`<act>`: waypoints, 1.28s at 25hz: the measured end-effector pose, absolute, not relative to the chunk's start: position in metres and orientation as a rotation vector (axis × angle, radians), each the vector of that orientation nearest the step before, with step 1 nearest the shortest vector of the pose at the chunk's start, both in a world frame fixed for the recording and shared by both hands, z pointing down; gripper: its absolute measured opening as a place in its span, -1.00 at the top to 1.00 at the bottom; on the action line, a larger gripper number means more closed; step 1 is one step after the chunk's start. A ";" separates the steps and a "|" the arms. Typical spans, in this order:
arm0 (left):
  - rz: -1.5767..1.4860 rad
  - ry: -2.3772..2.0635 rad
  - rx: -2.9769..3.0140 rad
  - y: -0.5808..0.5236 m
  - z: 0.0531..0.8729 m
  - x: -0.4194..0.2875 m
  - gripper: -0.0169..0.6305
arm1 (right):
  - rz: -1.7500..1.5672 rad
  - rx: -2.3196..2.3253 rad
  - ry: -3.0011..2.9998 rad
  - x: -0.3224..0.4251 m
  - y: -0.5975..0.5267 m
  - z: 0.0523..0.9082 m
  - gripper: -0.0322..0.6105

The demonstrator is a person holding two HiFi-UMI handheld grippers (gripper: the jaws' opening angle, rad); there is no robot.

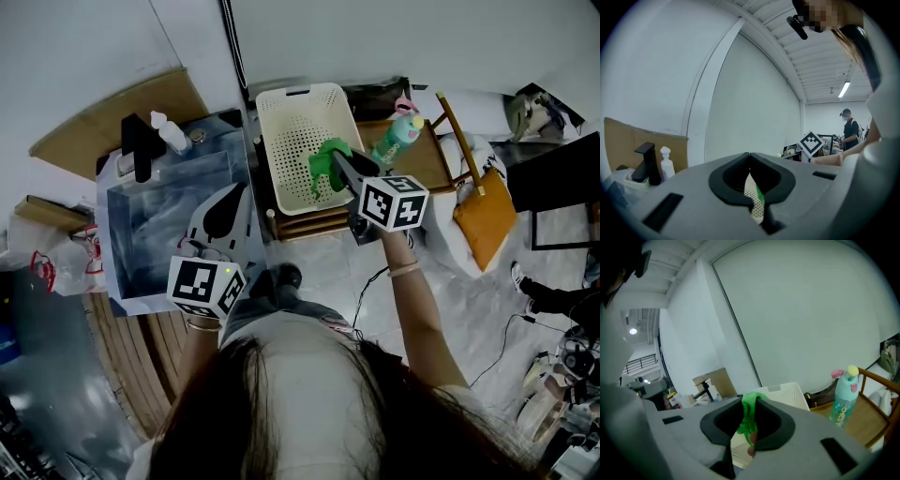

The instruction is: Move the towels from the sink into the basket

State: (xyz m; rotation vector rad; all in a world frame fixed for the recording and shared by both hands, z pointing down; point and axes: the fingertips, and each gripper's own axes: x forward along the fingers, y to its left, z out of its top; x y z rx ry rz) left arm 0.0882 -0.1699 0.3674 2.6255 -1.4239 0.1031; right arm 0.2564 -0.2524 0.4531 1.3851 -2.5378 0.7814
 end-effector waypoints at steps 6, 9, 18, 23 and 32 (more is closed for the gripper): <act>0.114 -1.420 2.629 -0.168 0.369 0.089 0.92 | 0.715 1.302 -2.384 0.258 -0.269 0.502 0.65; 0.118 -1.419 2.629 -0.167 0.371 0.089 0.92 | 0.697 1.257 -2.305 0.257 -0.276 0.525 0.65; 0.141 -1.414 2.620 -0.159 0.375 0.085 0.92 | 0.615 1.071 -2.070 0.251 -0.285 0.587 0.61; 0.149 -1.424 2.609 -0.155 0.377 0.079 0.92 | 0.604 1.001 -1.998 0.249 -0.283 0.605 0.51; 0.153 -1.433 2.608 -0.149 0.374 0.070 0.92 | 0.659 1.088 -2.069 0.248 -0.275 0.587 0.46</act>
